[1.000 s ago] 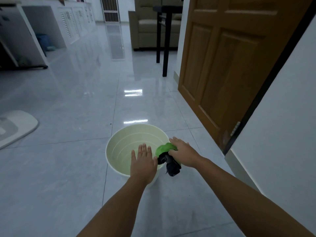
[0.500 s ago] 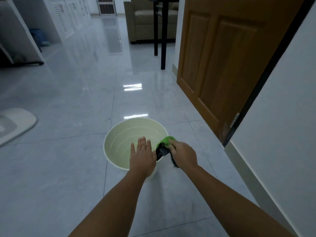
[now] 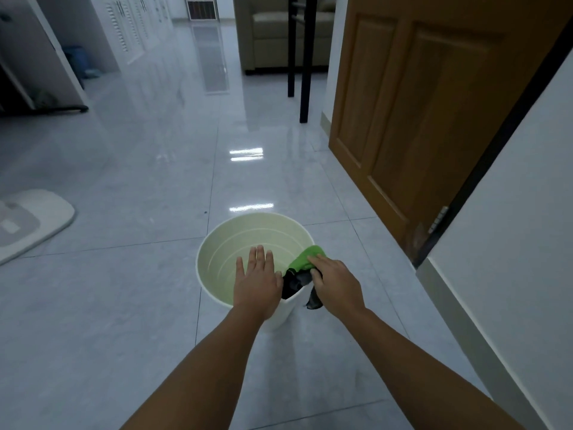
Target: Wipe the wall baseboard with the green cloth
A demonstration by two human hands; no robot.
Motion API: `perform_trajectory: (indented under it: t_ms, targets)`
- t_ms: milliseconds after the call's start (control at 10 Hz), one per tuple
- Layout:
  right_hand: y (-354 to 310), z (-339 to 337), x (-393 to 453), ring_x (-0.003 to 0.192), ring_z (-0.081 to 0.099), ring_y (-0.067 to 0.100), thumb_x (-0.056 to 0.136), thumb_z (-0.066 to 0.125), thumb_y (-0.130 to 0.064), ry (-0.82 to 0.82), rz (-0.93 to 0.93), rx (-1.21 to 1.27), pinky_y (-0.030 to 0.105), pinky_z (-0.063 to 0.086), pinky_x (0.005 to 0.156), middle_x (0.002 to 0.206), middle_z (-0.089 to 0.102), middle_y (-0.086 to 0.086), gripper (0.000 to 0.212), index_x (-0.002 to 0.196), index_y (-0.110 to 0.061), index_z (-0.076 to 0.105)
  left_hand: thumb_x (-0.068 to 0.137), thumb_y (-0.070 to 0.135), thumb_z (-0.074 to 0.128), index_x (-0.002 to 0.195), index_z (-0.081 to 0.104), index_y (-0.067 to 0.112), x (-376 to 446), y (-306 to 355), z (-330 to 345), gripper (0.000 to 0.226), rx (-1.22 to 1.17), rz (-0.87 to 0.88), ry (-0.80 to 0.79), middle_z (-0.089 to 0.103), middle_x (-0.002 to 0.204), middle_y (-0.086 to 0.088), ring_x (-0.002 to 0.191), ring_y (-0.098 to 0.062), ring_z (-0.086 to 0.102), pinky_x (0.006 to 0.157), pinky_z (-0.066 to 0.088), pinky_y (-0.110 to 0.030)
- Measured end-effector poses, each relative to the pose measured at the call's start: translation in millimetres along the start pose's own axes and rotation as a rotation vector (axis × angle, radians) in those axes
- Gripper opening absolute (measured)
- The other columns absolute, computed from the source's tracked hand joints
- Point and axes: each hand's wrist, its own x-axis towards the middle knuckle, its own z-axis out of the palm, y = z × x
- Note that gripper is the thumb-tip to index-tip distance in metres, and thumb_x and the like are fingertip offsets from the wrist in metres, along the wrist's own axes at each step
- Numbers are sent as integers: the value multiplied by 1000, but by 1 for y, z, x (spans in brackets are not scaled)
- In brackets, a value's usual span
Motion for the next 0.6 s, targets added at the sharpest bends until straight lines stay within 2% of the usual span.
perform_trajectory:
  t_ms: [100, 200, 400, 500, 600]
  targets:
    - [-3, -12, 0, 105, 51, 14, 93, 44, -23, 40, 14, -55, 27, 44, 66, 114, 65, -9, 36, 126, -29, 56, 101, 35, 12, 150, 1, 10, -1, 4, -2, 56, -19, 19, 0, -4, 159, -11, 145, -23, -9, 117, -5, -46]
    - [-8, -25, 0, 104, 50, 16, 91, 43, -18, 9, -6, -35, 26, 39, 63, 109, 64, -6, 38, 127, -27, 55, 101, 34, 11, 150, 1, 9, -1, 8, -6, 56, -20, 25, 0, -5, 159, -11, 145, -23, -10, 117, -5, -46]
    - [-12, -36, 2, 89, 53, 22, 88, 42, -15, -92, 12, -45, 30, 43, 64, 88, 61, 3, 37, 118, -27, 58, 101, 34, 11, 150, 1, 10, -1, 11, -14, 56, -36, 36, 9, -5, 159, -11, 145, -23, -10, 116, -6, -46]
    - [-11, -38, -2, 93, 54, 24, 88, 42, -13, -31, -56, -98, 36, 44, 87, 105, 67, 4, 35, 118, -21, 60, 101, 34, 11, 150, 0, 9, -1, 11, -16, 56, -21, 40, 18, -6, 159, -11, 145, -23, -11, 116, -6, -46]
    - [-7, -43, 1, 120, 46, 23, 92, 42, -17, -11, -18, -144, 39, 30, 108, 138, 52, 2, 42, 133, -21, 50, 101, 34, 11, 150, 1, 9, 2, 11, -15, 56, -24, 48, 29, -6, 159, -11, 145, -23, -10, 116, -6, -46]
